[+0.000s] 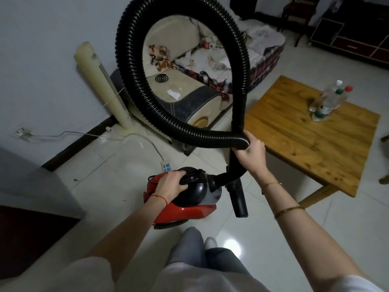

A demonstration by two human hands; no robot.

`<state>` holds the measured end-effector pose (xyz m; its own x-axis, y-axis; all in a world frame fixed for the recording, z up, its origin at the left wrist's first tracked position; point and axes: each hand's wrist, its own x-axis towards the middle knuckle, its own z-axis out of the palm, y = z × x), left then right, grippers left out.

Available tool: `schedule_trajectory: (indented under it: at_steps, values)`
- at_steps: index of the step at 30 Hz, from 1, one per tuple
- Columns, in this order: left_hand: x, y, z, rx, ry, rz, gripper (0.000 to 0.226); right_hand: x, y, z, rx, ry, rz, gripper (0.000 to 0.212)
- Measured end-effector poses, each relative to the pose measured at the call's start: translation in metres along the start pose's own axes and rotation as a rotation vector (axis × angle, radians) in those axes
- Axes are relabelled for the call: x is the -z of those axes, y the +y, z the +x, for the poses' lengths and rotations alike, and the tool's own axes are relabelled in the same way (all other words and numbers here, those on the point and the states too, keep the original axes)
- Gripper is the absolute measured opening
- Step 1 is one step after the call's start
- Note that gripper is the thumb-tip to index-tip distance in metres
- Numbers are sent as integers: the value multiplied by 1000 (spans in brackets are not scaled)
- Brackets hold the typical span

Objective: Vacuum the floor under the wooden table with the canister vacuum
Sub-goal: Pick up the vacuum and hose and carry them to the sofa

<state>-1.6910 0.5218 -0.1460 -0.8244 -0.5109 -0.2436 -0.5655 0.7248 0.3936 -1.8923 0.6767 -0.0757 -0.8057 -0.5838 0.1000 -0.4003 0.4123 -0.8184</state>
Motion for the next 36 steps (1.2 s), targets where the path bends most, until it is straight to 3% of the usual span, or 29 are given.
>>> schedule_trajectory:
  at_steps: [9, 20, 28, 36]
  values:
    - [-70, -11, 148, -9, -34, 27, 16, -48, 108, 112, -40, -28, -28, 48]
    - [-235, -101, 321, -53, -49, 41, 16, -189, 294, 208, -35, 1, -106, 49]
    - [-360, -181, 407, -78, -89, 44, 28, -298, 426, 233, -54, 32, -106, 49]
    - [-436, -218, 462, -62, -92, 84, 30, -357, 502, 263, -58, 66, -109, 36]
